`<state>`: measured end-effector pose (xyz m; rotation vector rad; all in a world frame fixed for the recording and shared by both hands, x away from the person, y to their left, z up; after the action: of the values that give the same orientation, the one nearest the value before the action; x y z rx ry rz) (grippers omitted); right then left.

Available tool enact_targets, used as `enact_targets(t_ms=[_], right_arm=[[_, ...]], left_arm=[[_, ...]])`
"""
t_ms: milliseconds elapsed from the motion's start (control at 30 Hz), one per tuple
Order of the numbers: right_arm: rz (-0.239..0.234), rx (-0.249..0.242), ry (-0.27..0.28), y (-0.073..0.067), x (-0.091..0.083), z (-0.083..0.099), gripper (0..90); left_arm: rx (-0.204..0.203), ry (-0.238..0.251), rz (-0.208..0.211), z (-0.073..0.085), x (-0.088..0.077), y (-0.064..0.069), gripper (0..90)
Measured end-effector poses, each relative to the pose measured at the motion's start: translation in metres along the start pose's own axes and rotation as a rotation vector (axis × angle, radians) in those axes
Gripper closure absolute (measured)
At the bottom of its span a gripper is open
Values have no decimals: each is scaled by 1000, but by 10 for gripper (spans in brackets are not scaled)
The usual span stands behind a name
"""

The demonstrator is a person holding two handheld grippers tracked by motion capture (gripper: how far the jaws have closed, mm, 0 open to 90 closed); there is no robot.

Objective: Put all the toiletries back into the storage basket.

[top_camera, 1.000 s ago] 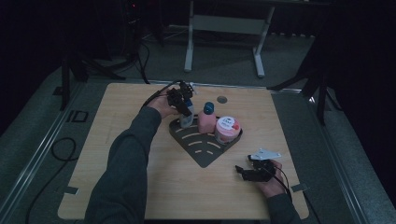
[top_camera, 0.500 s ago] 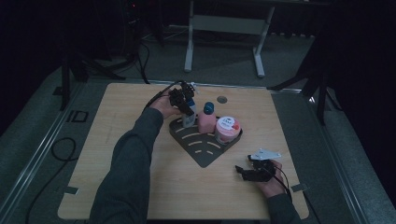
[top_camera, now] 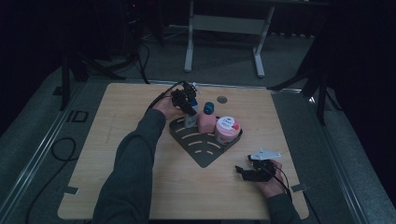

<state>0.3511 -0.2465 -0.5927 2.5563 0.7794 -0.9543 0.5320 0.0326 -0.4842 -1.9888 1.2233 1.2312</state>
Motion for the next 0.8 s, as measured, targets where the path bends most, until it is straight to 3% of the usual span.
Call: enact_targets(t_ms=[433, 633, 700, 800], right_arm=[[-1, -1, 0, 0, 0, 0, 256], [-1, -1, 0, 0, 0, 0, 256], [-1, -2, 0, 0, 0, 0, 256], [-1, -2, 0, 0, 0, 0, 256]], left_arm=[[-6, 13, 1, 2, 2, -1, 535], [-19, -8, -8, 2, 5, -1, 505], [-23, -39, -24, 5, 10, -1, 477], [-38, -35, -25, 7, 13, -1, 442]])
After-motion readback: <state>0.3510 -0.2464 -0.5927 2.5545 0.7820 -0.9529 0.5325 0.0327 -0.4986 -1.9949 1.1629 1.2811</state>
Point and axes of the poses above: each handheld gripper's, and its own axes: x roughly forward along the jaws, z roughly out of its underside, y roughly to its right, the point moved 5 cm from there along x, roughly forward along the jaws, and after that the axes turned 7 degrees about z, right-handed, at the moved point
